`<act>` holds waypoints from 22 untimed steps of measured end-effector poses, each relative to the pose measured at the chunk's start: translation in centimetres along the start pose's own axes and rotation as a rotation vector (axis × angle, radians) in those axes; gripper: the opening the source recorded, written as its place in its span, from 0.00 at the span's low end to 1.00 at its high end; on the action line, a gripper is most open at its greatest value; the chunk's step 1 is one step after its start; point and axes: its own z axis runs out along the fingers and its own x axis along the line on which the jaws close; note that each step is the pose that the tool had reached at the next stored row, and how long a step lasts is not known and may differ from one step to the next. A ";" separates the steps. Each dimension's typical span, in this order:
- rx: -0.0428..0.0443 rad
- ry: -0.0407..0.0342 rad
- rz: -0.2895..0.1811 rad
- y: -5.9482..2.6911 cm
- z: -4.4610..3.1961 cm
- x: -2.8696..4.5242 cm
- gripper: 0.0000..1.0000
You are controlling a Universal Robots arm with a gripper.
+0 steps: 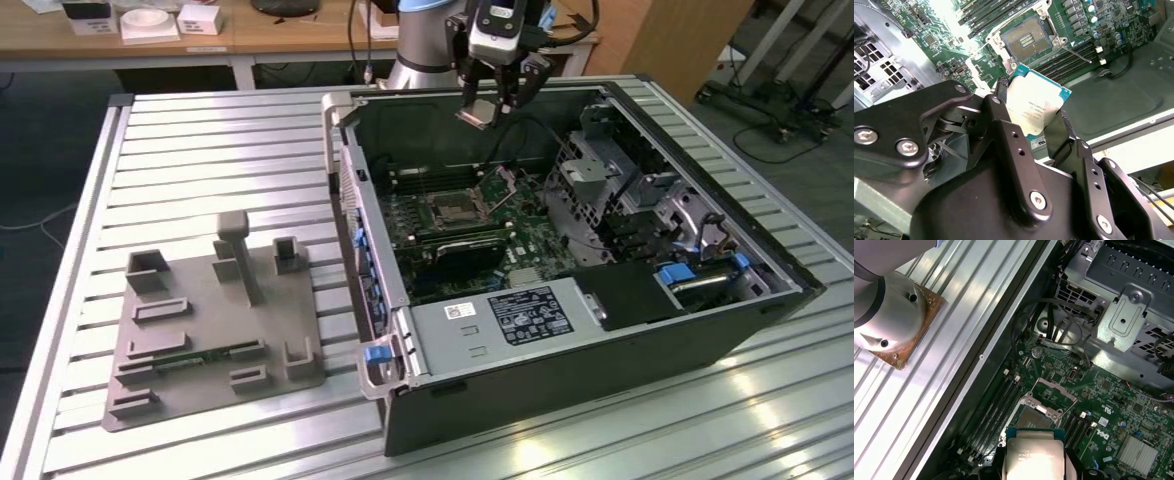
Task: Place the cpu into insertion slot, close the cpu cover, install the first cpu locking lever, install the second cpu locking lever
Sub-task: 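Place the cpu into insertion slot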
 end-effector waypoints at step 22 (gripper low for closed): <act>-0.0010 -0.0052 0.057 -0.21 -0.01 0.12 0.54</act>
